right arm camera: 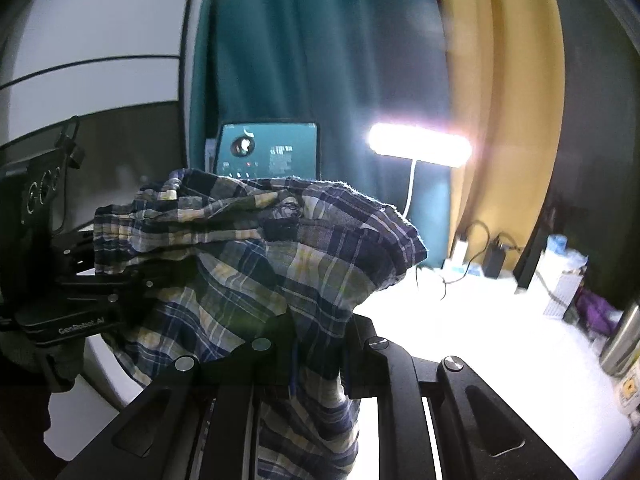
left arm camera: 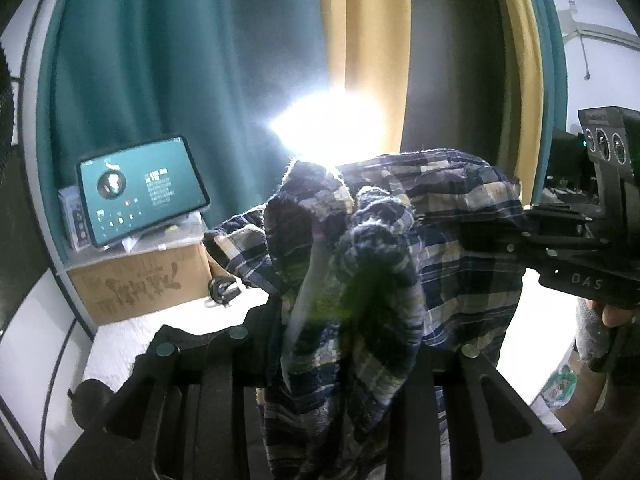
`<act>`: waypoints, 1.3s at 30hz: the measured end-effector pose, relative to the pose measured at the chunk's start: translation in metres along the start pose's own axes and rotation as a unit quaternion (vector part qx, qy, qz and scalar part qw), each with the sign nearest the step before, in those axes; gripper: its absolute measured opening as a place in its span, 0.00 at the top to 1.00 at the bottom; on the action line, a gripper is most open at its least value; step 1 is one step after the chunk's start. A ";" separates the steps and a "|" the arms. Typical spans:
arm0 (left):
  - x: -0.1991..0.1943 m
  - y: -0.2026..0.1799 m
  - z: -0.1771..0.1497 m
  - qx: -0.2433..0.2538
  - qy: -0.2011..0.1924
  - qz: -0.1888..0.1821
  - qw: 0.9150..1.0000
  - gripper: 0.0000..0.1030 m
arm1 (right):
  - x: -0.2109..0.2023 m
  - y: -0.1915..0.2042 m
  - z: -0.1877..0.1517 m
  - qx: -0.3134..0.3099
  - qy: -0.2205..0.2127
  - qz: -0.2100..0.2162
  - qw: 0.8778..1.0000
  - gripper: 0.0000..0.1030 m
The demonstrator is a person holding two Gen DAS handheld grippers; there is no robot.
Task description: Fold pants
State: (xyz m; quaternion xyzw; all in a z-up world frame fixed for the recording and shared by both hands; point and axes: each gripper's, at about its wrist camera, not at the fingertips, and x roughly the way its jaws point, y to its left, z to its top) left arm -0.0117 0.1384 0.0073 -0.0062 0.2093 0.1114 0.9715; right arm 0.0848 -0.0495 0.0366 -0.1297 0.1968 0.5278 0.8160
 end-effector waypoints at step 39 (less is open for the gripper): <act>0.175 0.062 -0.048 -0.058 0.206 0.008 0.977 0.62 | 0.213 -0.080 -0.064 0.112 0.171 0.035 0.978 0.85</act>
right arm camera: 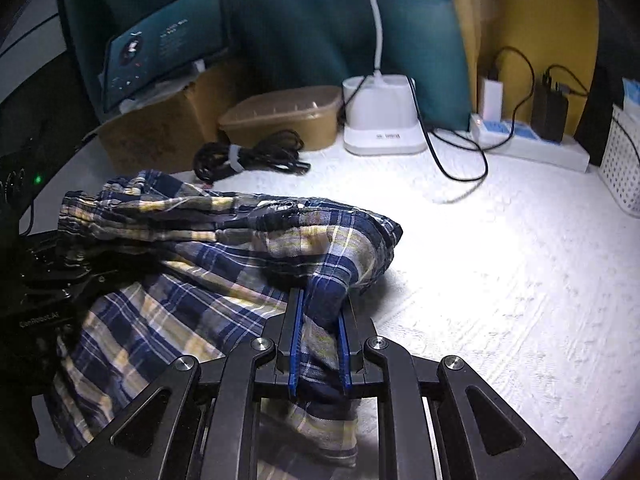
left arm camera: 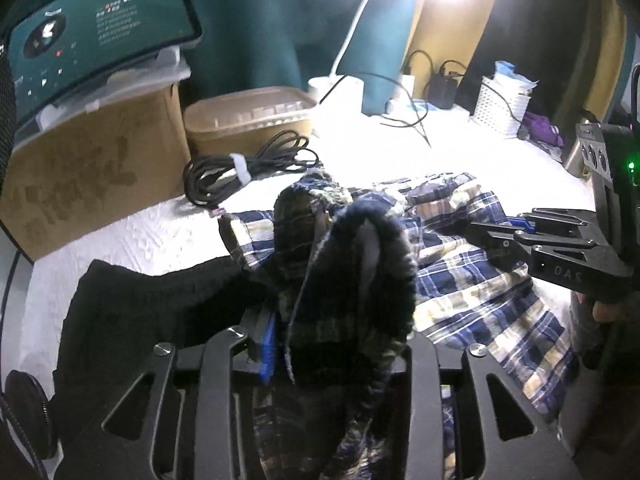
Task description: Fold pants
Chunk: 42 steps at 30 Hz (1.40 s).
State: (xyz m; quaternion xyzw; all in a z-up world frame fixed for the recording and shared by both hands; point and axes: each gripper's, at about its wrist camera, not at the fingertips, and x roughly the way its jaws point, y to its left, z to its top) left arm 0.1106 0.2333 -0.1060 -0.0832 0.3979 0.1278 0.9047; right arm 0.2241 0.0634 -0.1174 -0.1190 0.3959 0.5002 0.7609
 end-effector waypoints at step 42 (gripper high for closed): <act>0.019 0.065 0.006 -0.052 -0.011 0.037 0.998 0.27 | 0.021 -0.030 0.012 0.054 -0.002 -0.057 0.997 0.54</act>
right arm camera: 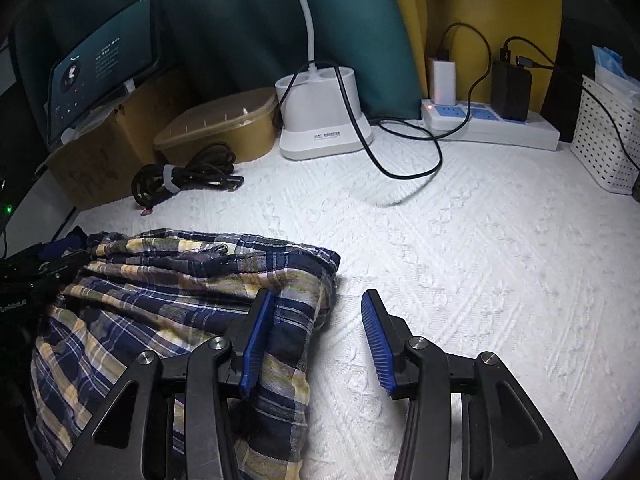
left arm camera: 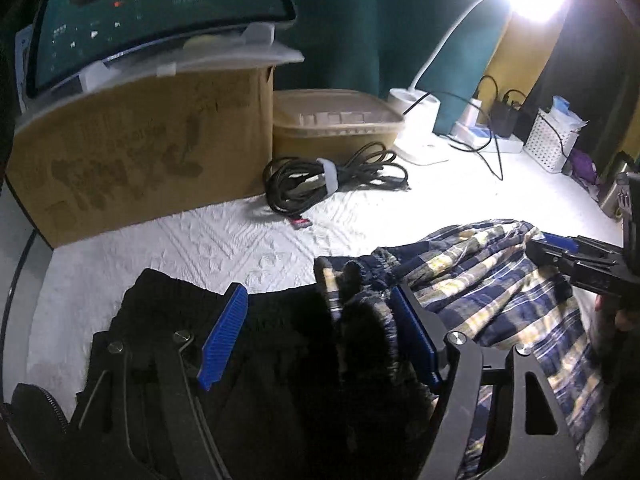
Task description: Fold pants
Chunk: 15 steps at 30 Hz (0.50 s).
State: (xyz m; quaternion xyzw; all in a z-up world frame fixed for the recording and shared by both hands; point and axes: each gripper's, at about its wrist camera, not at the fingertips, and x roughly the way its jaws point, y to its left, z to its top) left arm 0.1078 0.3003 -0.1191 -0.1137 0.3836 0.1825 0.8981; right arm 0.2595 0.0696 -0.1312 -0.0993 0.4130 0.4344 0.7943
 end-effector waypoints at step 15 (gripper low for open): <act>-0.023 0.004 0.003 -0.005 -0.052 -0.029 0.998 0.21 | -0.009 -0.005 0.001 0.017 0.000 -0.010 1.000 0.45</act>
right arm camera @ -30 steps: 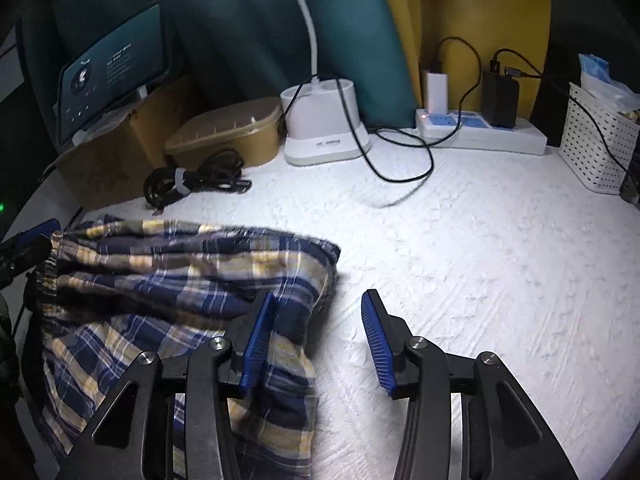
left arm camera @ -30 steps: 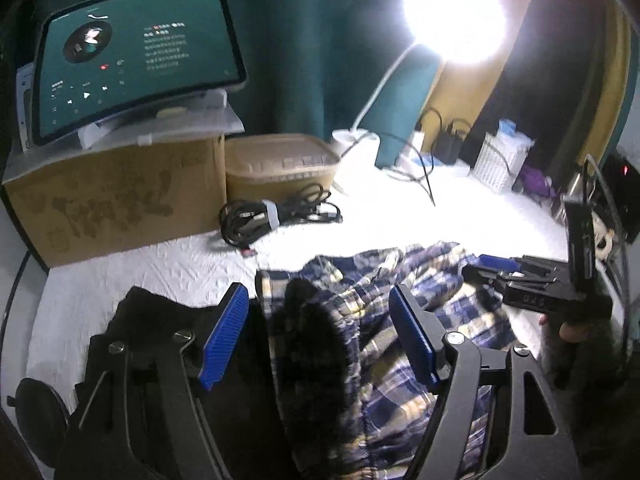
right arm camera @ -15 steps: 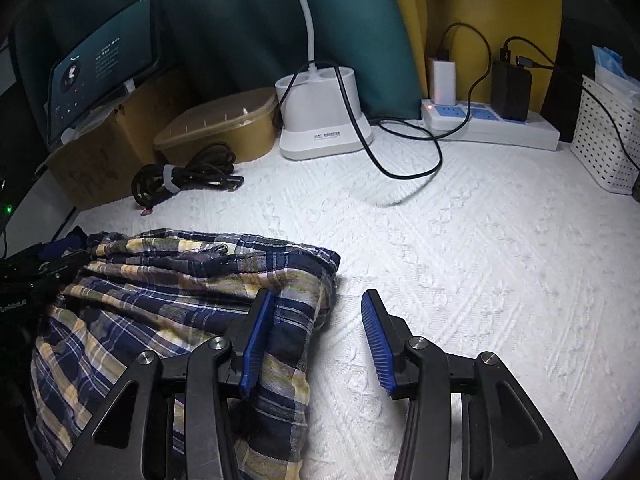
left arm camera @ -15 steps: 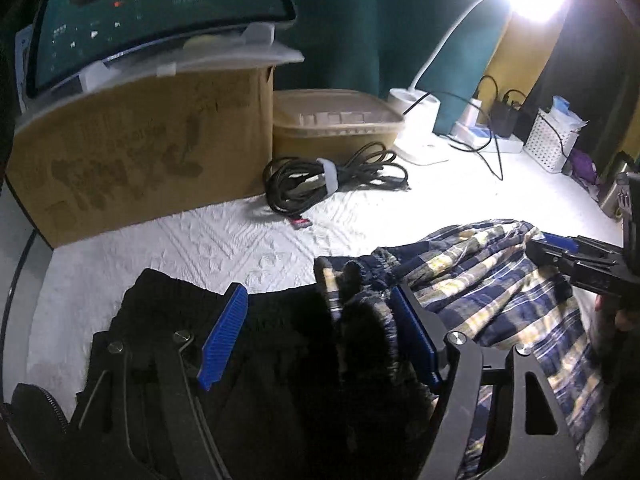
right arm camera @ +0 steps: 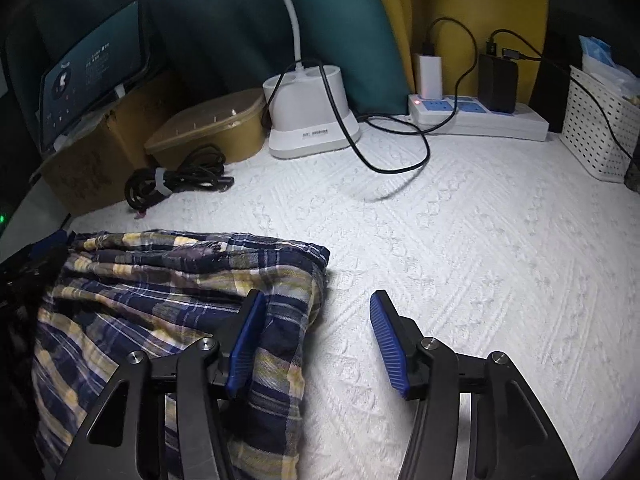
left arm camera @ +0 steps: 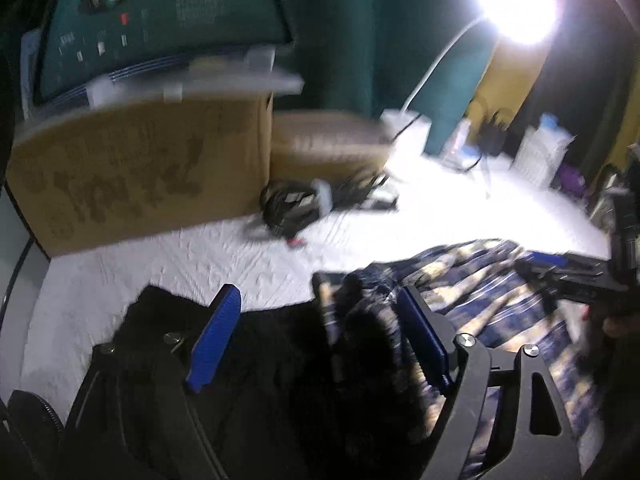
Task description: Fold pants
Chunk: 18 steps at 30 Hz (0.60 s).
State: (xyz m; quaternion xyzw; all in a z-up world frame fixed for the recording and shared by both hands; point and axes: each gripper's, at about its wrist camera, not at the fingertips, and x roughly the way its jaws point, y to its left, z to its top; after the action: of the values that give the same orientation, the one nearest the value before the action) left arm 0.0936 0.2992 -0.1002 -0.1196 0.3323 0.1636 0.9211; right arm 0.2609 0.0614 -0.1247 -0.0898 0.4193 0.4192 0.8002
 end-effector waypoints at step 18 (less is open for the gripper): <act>0.000 -0.012 -0.045 0.003 0.069 -0.002 0.998 0.21 | -0.024 0.023 -0.035 -0.031 0.017 0.003 0.999 0.45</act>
State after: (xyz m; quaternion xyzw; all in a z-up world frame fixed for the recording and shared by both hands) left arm 0.0722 0.2731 -0.1329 -0.1282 0.3950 0.1519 0.8969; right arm 0.2158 0.0444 -0.1247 -0.1208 0.4198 0.4326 0.7887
